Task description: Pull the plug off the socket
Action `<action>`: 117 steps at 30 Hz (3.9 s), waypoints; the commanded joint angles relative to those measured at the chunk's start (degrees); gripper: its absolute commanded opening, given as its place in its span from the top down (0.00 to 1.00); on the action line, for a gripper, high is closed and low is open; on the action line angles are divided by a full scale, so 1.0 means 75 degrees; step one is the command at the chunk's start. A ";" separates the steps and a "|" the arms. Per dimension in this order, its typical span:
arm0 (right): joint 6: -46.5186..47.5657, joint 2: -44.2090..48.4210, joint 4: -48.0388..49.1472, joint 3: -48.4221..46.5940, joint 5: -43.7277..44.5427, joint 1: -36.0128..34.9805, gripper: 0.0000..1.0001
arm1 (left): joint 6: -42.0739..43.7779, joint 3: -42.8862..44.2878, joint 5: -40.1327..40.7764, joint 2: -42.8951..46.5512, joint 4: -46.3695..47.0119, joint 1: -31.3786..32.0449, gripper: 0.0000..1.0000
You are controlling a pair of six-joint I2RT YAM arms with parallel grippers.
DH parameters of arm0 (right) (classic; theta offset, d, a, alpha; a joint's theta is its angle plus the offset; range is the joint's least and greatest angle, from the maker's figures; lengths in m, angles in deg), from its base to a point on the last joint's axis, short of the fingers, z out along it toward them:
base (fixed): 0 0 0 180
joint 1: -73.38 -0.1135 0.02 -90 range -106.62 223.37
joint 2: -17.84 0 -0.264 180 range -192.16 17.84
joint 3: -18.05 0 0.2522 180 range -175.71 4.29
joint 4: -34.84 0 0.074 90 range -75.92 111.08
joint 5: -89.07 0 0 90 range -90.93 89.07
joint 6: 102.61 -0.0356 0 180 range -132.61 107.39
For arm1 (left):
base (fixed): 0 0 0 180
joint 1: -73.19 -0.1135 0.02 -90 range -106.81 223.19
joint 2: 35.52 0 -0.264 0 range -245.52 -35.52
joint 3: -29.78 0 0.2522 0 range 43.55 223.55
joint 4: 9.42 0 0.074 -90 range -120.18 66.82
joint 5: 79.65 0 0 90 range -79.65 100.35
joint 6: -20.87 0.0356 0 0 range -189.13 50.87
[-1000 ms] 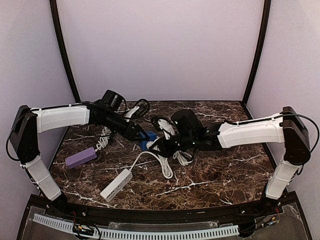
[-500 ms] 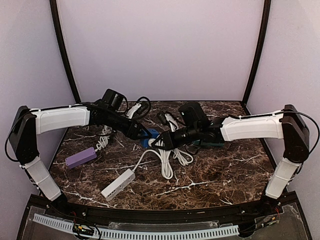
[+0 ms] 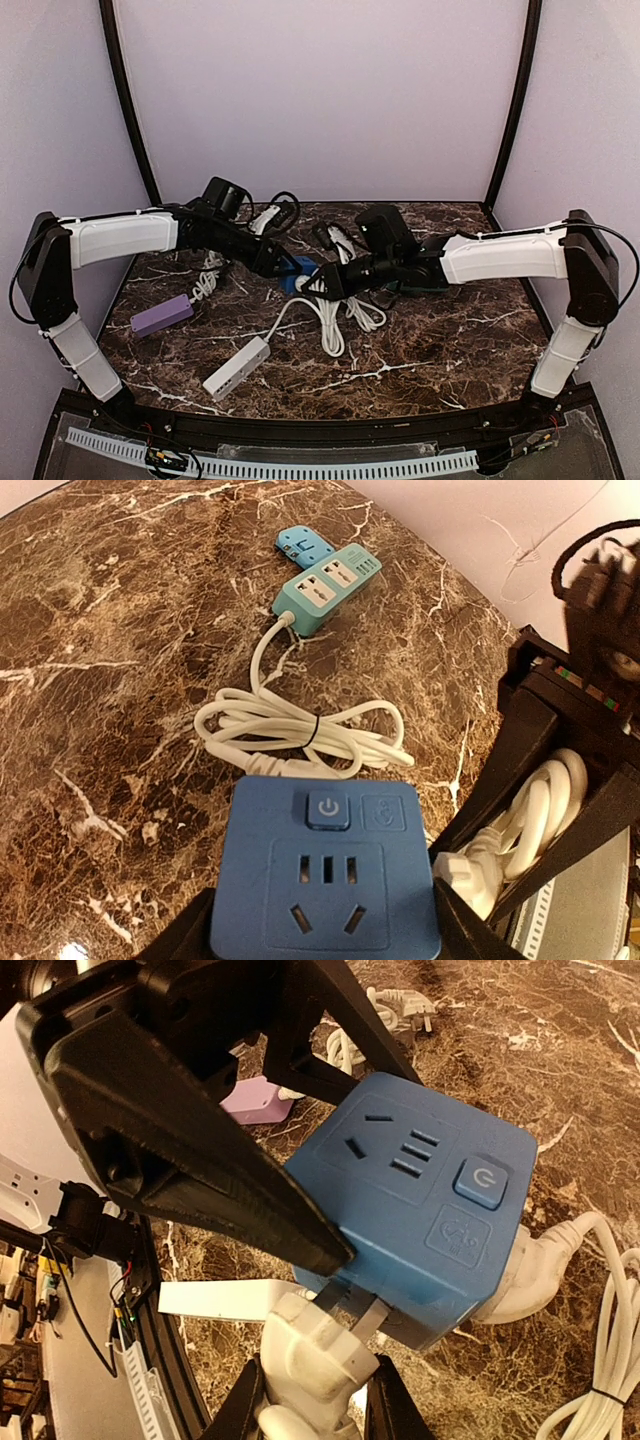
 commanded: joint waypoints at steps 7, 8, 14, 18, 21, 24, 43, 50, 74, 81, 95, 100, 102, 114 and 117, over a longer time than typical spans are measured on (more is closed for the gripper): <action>0.1386 0.0303 -0.0267 -0.0281 0.1792 -0.0829 1.00 | -0.0672 -0.0131 -0.0172 0.0023 -0.0476 -0.0817 0.99; 0.1471 0.0302 -0.0262 -0.0291 0.1886 -0.0895 1.00 | -0.0692 -0.0132 -0.0182 0.0024 -0.0472 -0.0836 0.99; 0.1440 0.0394 -0.0214 -0.0309 0.2276 -0.0958 1.00 | -0.0713 -0.0154 -0.0204 0.0056 -0.0427 -0.0880 0.99; 0.1025 0.0487 -0.0311 -0.0163 0.2594 -0.0706 1.00 | -0.0927 -0.0205 -0.0230 0.0116 -0.0328 -0.1117 0.99; 0.0566 0.0768 -0.0334 0.0236 0.2615 -0.0215 1.00 | -0.1187 -0.0346 -0.0488 0.0316 -0.0030 -0.1462 0.99; 0.0240 0.1190 -0.0398 0.0724 0.2684 0.0321 1.00 | -0.1496 -0.0509 -0.0743 0.0502 0.0380 -0.1862 0.99; -0.0275 0.3066 -0.2200 0.2063 0.3676 0.4344 1.00 | -0.1934 -0.0839 -0.0751 0.1226 0.0997 -0.2880 0.99; -0.0668 0.2311 -0.1934 0.2386 0.3059 0.4550 0.97 | -0.1872 -0.0880 -0.1388 0.1199 0.1195 -0.2750 0.99; 0.2276 0.3251 -0.1215 0.1132 -0.0355 0.2826 0.02 | -0.0749 -0.0525 -0.4117 0.1573 0.0694 -0.1097 0.99; 0.3130 0.1933 -0.0966 0.0046 -0.0242 0.1120 0.06 | -0.0925 -0.0387 -0.4513 0.1627 0.0440 -0.1065 0.99; 0.4954 0.0219 -0.0732 -0.1226 0.0222 0.0020 0.26 | -0.1046 -0.0267 -0.4610 0.1568 0.0140 -0.1031 0.99; 0.5353 -0.0229 -0.0915 -0.1628 0.0629 -0.0356 0.34 | -0.1040 -0.0256 -0.4689 0.1546 0.0116 -0.1030 0.99; 0.5466 -0.0401 -0.0993 -0.1736 0.0803 -0.0481 0.37 | -0.1063 -0.0246 -0.4749 0.1503 0.0109 -0.1030 0.99; 0.5024 -0.0438 -0.0715 -0.1675 0.1118 -0.0688 0.90 | -0.0677 -0.0099 -0.4133 0.1529 -0.0309 -0.1030 0.85; 0.4580 -0.0338 -0.0599 -0.1526 0.1285 -0.0689 1.00 | -0.0422 -0.0087 -0.3380 0.1625 -0.0459 -0.1030 0.53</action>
